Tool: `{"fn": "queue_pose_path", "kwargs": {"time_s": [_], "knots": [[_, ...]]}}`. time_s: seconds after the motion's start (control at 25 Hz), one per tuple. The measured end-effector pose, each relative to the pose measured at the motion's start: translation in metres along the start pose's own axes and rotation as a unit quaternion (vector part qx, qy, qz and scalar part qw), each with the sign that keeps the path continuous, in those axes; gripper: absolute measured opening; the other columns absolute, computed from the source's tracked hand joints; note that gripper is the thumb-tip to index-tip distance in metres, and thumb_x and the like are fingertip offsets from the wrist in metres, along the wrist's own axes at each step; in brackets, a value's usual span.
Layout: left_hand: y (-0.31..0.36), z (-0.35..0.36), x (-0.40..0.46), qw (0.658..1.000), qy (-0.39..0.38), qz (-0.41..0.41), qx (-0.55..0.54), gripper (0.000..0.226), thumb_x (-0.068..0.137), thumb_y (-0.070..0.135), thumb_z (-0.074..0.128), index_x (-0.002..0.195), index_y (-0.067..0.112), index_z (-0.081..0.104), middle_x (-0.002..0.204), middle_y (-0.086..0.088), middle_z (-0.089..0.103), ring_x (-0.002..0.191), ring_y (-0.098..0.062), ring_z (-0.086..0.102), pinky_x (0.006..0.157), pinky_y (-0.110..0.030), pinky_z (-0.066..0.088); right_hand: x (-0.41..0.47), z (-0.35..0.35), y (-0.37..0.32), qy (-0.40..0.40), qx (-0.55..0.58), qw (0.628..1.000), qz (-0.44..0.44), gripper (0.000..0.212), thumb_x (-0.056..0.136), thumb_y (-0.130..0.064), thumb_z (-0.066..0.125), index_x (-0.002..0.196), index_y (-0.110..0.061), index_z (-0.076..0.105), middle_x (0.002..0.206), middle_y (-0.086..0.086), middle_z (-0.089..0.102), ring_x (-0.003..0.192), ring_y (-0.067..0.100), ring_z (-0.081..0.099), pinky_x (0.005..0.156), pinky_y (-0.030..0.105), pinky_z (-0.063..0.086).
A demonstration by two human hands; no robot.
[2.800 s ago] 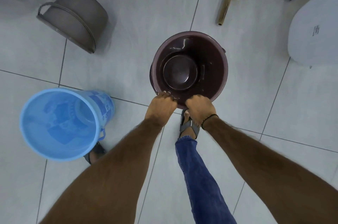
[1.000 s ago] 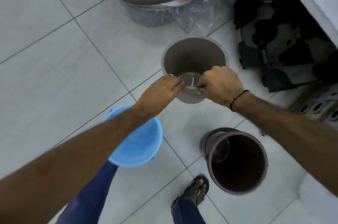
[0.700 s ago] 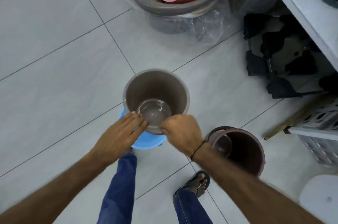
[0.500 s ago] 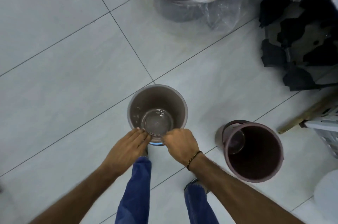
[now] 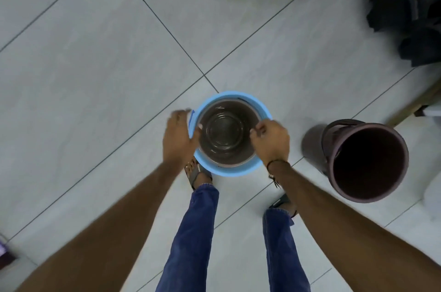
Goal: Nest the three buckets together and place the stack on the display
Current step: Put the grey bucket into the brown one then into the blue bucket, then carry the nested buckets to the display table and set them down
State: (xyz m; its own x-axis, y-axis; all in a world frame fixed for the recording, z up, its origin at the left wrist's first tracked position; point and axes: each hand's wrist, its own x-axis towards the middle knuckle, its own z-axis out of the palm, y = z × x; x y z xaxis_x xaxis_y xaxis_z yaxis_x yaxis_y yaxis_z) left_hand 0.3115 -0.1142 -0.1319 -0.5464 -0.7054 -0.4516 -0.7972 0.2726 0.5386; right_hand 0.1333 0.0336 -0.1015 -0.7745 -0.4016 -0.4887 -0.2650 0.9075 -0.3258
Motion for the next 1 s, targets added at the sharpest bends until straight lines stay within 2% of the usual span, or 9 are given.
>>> {"fn": "queue_pose_path", "kwargs": {"time_s": [0.08, 0.12, 0.2, 0.24, 0.4, 0.56, 0.64, 0.72, 1.0], "knots": [[-0.007, -0.019, 0.044, 0.984, -0.092, -0.131, -0.082, 0.049, 0.096, 0.021, 0.061, 0.143, 0.012, 0.048, 0.135, -0.010, 0.055, 0.116, -0.027, 0.057, 0.099, -0.041, 0.049, 0.027, -0.005, 0.009, 0.005, 0.054, 0.990, 0.133, 0.044, 0.075, -0.031, 0.080, 0.112, -0.014, 0.065, 0.110, 0.009, 0.068, 0.102, 0.028, 0.064, 0.085, 0.035, 0.051], [-0.008, -0.025, 0.062, 0.953, -0.169, -0.194, -0.160, 0.046, 0.098, 0.017, 0.058, 0.143, 0.011, 0.049, 0.127, -0.009, 0.062, 0.104, -0.026, 0.064, 0.093, -0.038, 0.053, 0.038, -0.003, 0.018, -0.037, 0.056, 0.980, 0.186, 0.054, 0.075, -0.032, 0.081, 0.122, -0.014, 0.063, 0.118, 0.010, 0.066, 0.110, 0.029, 0.062, 0.092, 0.035, 0.050], [-0.004, -0.033, 0.080, 0.886, -0.268, -0.268, -0.267, 0.039, 0.098, 0.005, 0.055, 0.137, 0.005, 0.055, 0.108, -0.016, 0.069, 0.080, -0.023, 0.069, 0.078, -0.033, 0.054, 0.047, 0.004, 0.033, -0.124, 0.080, 0.958, 0.244, 0.055, 0.078, -0.027, 0.079, 0.129, -0.017, 0.062, 0.124, 0.011, 0.066, 0.115, 0.027, 0.062, 0.097, 0.031, 0.048], [-0.003, -0.033, 0.085, 0.886, -0.284, -0.262, -0.257, 0.036, 0.097, 0.001, 0.056, 0.133, 0.001, 0.058, 0.113, -0.023, 0.067, 0.082, -0.027, 0.069, 0.081, -0.036, 0.056, 0.048, 0.009, 0.040, -0.135, 0.103, 0.953, 0.251, 0.049, 0.081, -0.022, 0.075, 0.128, -0.018, 0.064, 0.120, 0.011, 0.069, 0.113, 0.026, 0.063, 0.096, 0.028, 0.048], [0.009, -0.025, 0.080, 0.927, -0.282, -0.205, -0.138, 0.032, 0.095, 0.008, 0.064, 0.126, 0.001, 0.062, 0.125, -0.022, 0.062, 0.104, -0.039, 0.068, 0.096, -0.048, 0.056, 0.042, 0.008, 0.063, -0.072, 0.133, 0.966, 0.211, 0.033, 0.085, -0.006, 0.062, 0.112, -0.020, 0.076, 0.091, 0.013, 0.078, 0.101, 0.030, 0.068, 0.086, 0.022, 0.048], [0.048, -0.037, 0.057, 0.959, -0.213, -0.161, -0.095, 0.030, 0.094, 0.018, 0.067, 0.123, 0.009, 0.066, 0.114, -0.014, 0.069, 0.079, -0.024, 0.071, 0.074, -0.031, 0.059, 0.029, -0.027, 0.081, -0.040, 0.216, 0.956, 0.194, 0.030, 0.081, -0.007, 0.069, 0.106, -0.020, 0.078, 0.083, 0.006, 0.077, 0.088, 0.025, 0.073, 0.090, 0.034, 0.059], [0.082, -0.051, 0.043, 0.974, -0.155, -0.141, -0.082, 0.029, 0.091, 0.021, 0.071, 0.119, 0.013, 0.070, 0.105, -0.010, 0.073, 0.070, -0.017, 0.070, 0.078, -0.034, 0.058, 0.019, -0.061, 0.091, -0.030, 0.281, 0.941, 0.186, 0.031, 0.080, -0.008, 0.075, 0.108, -0.020, 0.077, 0.086, 0.000, 0.075, 0.088, 0.020, 0.074, 0.088, 0.042, 0.060], [0.131, -0.063, 0.024, 0.984, -0.126, -0.104, -0.075, 0.026, 0.090, 0.026, 0.072, 0.113, 0.015, 0.072, 0.097, -0.006, 0.075, 0.067, -0.013, 0.071, 0.082, -0.038, 0.058, 0.005, -0.107, 0.109, -0.001, 0.323, 0.930, 0.173, 0.032, 0.078, -0.009, 0.080, 0.108, -0.022, 0.077, 0.087, 0.000, 0.077, 0.085, 0.018, 0.075, 0.084, 0.043, 0.062], [0.322, -0.058, -0.057, 0.987, -0.115, 0.001, -0.113, 0.007, 0.086, 0.032, 0.075, 0.091, 0.037, 0.073, 0.083, 0.013, 0.074, 0.054, -0.001, 0.071, 0.064, -0.027, 0.051, -0.066, -0.276, 0.216, 0.118, 0.393, 0.902, 0.136, 0.034, 0.077, -0.012, 0.085, 0.109, -0.019, 0.077, 0.092, 0.002, 0.080, 0.084, 0.014, 0.077, 0.084, 0.042, 0.062]]}}
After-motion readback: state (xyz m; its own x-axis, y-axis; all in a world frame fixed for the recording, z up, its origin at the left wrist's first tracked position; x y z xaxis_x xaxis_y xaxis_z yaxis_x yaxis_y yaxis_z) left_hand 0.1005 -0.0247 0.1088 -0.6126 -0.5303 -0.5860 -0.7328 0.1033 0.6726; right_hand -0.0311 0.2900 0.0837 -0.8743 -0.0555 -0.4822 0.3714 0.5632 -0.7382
